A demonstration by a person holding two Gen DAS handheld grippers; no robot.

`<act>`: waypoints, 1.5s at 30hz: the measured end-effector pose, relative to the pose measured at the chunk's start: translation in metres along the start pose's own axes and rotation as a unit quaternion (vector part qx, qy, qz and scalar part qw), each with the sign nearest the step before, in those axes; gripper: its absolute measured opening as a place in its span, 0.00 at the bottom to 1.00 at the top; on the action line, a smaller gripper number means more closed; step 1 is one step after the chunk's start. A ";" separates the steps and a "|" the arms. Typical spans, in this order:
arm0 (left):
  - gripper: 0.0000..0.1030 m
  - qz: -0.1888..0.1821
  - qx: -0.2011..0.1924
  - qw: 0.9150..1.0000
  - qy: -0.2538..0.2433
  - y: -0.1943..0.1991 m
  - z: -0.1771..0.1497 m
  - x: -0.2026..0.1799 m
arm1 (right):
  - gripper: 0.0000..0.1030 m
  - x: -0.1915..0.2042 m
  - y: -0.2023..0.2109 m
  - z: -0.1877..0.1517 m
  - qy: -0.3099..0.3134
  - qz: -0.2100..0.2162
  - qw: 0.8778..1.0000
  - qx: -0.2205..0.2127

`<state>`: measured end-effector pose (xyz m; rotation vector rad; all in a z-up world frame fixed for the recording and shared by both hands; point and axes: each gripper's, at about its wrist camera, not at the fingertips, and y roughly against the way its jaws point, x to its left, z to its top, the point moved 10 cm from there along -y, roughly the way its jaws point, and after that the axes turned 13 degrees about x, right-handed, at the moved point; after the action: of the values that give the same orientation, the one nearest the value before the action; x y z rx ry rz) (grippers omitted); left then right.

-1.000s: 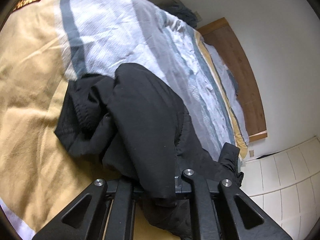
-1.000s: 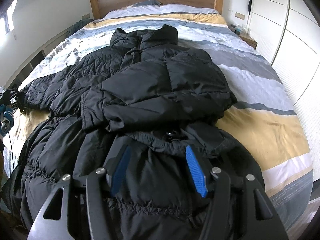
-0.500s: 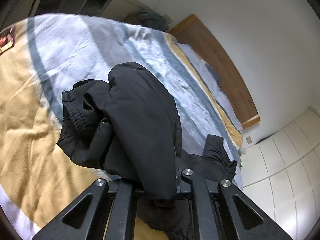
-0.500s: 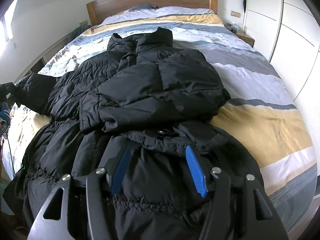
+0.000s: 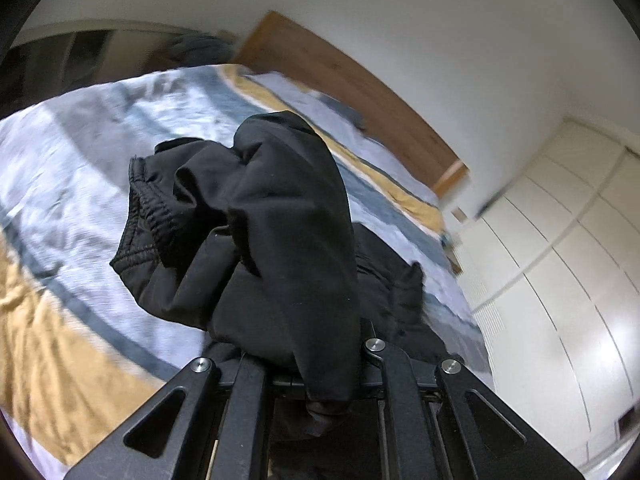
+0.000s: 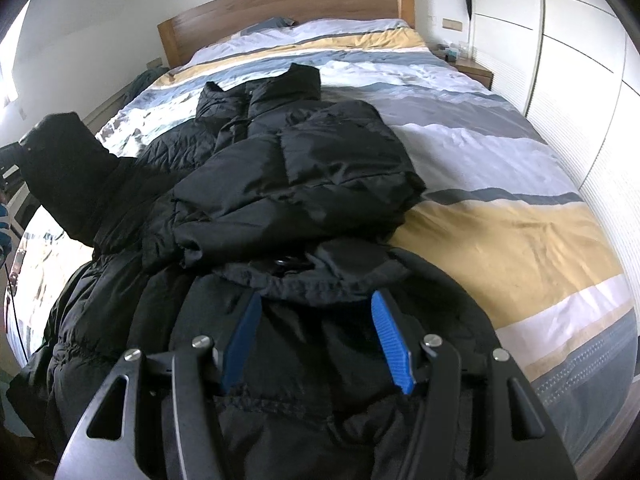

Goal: Fold large clothes

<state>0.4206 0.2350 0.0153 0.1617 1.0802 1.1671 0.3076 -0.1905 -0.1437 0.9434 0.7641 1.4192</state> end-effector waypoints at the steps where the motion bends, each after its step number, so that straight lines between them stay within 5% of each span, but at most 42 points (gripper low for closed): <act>1: 0.08 -0.003 0.004 1.000 -0.009 -0.003 -0.003 -0.010 | 0.55 -0.003 0.001 0.000 -0.003 0.000 1.000 -0.001; 14: 0.08 0.009 0.081 0.991 -0.105 -0.087 -0.064 -0.094 | 0.55 -0.034 0.002 -0.011 -0.033 0.002 0.999 -0.005; 28: 0.11 0.041 0.172 0.971 -0.161 -0.169 -0.158 -0.110 | 0.55 -0.054 -0.014 -0.018 -0.055 0.004 0.998 0.005; 36: 0.32 0.038 0.191 0.964 -0.183 -0.178 -0.185 -0.120 | 0.55 -0.060 -0.021 -0.021 -0.063 0.007 0.998 0.011; 45: 0.46 0.036 0.217 0.954 -0.205 -0.178 -0.203 -0.127 | 0.55 -0.058 -0.016 -0.021 -0.059 0.010 0.998 0.005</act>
<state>0.3872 -0.0277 -0.1226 0.7604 0.9478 0.8913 0.2944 -0.2457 -0.1735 1.0358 0.6756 1.3651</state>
